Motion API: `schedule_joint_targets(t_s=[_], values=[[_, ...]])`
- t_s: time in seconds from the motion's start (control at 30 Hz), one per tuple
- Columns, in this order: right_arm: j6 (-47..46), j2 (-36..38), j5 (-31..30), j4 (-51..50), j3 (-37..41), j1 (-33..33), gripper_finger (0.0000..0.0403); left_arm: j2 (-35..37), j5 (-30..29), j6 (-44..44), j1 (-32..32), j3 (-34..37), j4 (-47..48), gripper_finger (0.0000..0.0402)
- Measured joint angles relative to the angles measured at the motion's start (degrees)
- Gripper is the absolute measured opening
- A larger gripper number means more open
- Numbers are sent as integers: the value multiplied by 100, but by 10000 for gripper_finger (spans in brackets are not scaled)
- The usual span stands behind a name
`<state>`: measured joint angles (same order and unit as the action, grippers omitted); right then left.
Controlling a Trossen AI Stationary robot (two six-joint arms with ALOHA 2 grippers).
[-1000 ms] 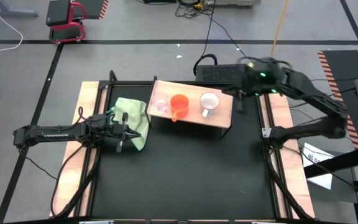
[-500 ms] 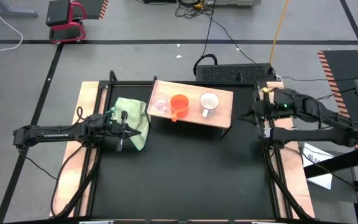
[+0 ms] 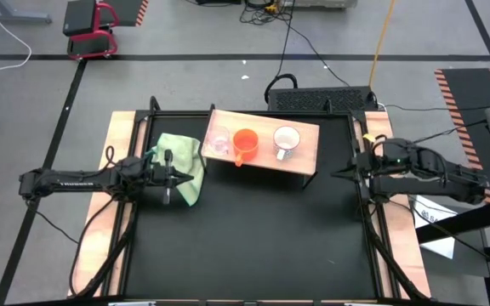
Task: Stack small to large cups/mugs on shelf
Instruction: Return to Home Position
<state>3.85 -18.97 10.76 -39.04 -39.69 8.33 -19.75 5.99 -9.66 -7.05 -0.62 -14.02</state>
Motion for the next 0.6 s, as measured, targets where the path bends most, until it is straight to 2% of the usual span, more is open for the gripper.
schedule_joint_targets(t_s=[0.37,0.5,0.6], values=[[-358,586,195,1285,1082,-514,0,0,-778,-113,739,0,16,0],[-801,583,191,2240,1642,-646,0,0,-926,-115,931,0,13,0],[-796,584,288,2838,2018,-798,0,0,-960,-122,1034,0,11,0]])
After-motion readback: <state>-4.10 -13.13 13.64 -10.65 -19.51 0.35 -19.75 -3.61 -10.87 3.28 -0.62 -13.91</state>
